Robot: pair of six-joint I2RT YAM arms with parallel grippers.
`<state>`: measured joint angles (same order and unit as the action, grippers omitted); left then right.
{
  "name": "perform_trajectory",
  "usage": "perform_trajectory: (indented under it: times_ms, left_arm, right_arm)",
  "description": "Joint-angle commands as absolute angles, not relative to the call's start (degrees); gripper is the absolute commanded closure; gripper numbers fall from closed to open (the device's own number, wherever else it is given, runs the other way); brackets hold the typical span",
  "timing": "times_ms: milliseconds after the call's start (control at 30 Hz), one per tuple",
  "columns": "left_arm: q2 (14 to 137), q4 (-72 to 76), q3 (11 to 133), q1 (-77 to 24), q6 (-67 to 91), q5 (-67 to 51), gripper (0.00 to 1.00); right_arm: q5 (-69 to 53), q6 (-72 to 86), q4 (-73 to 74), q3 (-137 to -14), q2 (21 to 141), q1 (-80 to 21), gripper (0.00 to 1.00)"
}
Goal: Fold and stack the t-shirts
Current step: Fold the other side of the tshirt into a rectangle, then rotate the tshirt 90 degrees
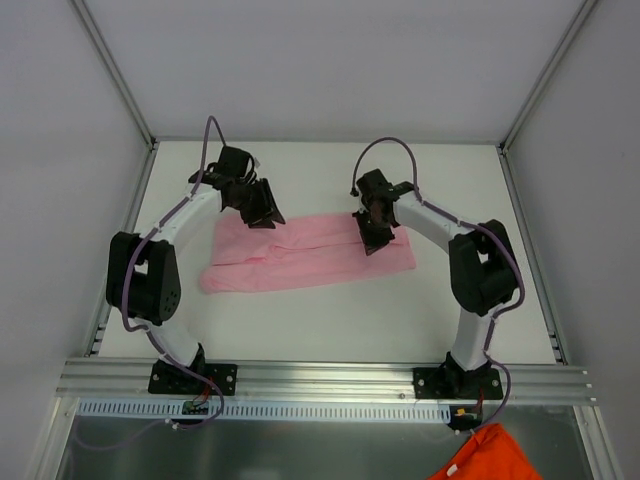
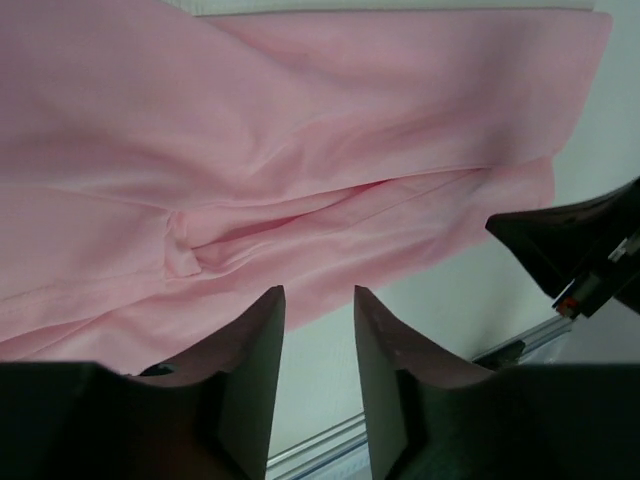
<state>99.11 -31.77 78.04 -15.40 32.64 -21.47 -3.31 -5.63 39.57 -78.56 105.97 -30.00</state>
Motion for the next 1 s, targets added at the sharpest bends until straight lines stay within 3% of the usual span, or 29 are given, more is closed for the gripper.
perform_trajectory:
  times_ms: [0,233,600,967]
  left_arm:
    - [93.78,-29.97,74.54,-15.64,33.40,-18.64,0.68]
    - [90.18,-28.21,66.37,-15.56,34.54,-18.19,1.00]
    - [92.63,-27.60,64.60,-15.64,34.80,-15.74,1.00]
    - [100.63,-28.39,66.79,-15.56,36.56,-13.63,1.00]
  right_arm:
    - [-3.08,-7.03,38.93,-85.50,110.29,-29.88,0.99]
    - [-2.02,-9.05,41.30,-95.87,116.89,-29.88,0.99]
    - [-2.55,-8.70,42.01,-100.63,118.82,-28.30,0.99]
    - [-1.32,-9.67,37.54,-95.89,117.25,-27.33,0.99]
